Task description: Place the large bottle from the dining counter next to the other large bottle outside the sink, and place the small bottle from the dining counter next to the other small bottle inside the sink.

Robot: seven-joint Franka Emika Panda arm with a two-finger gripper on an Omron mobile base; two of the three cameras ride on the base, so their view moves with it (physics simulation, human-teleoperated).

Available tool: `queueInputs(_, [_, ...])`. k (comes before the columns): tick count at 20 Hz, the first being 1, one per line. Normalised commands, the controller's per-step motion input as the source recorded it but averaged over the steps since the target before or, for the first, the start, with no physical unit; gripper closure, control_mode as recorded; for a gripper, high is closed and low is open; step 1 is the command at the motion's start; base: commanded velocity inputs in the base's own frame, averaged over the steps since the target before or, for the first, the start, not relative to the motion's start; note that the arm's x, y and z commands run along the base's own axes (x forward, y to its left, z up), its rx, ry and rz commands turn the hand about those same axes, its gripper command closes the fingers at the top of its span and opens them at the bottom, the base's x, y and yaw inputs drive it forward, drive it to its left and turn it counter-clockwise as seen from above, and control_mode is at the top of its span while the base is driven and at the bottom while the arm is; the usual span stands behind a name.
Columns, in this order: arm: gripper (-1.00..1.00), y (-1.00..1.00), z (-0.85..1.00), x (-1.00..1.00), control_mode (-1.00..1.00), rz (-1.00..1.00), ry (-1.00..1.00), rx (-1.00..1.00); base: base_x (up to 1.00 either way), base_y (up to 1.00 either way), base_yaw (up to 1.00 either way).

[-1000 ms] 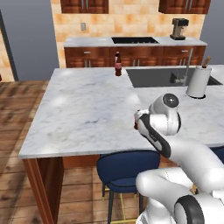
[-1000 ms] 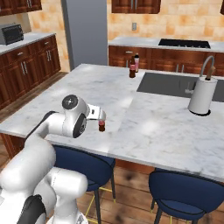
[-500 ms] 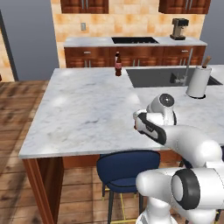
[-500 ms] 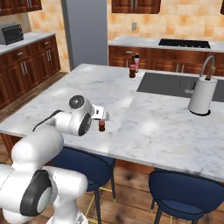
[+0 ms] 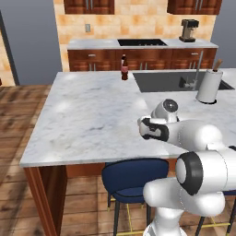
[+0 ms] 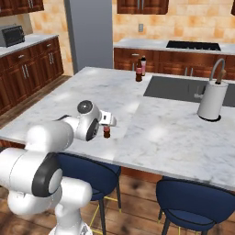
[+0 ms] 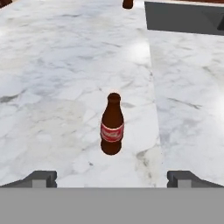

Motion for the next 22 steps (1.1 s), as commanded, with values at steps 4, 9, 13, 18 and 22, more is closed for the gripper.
queueInputs(4, [-1.0,0.0,-0.16,0.29,-1.0,0.0,0.0,0.0,0.0,0.0,0.0])
queueInputs(9, [-1.0,0.0,-0.17,0.3,-1.0,0.0,0.0,0.0,0.0,0.0,0.0])
queueInputs(13, [-1.0,0.0,-0.19,0.3,-1.0,0.0,0.0,0.0,0.0,0.0,0.0])
queueInputs(18, [-1.0,-0.02,-0.17,0.25,-1.0,0.0,0.0,0.0,0.0,0.0,0.0])
queueInputs(22, [-1.0,-0.02,-0.11,0.2,-1.0,0.0,0.0,0.0,0.0,0.0,0.0])
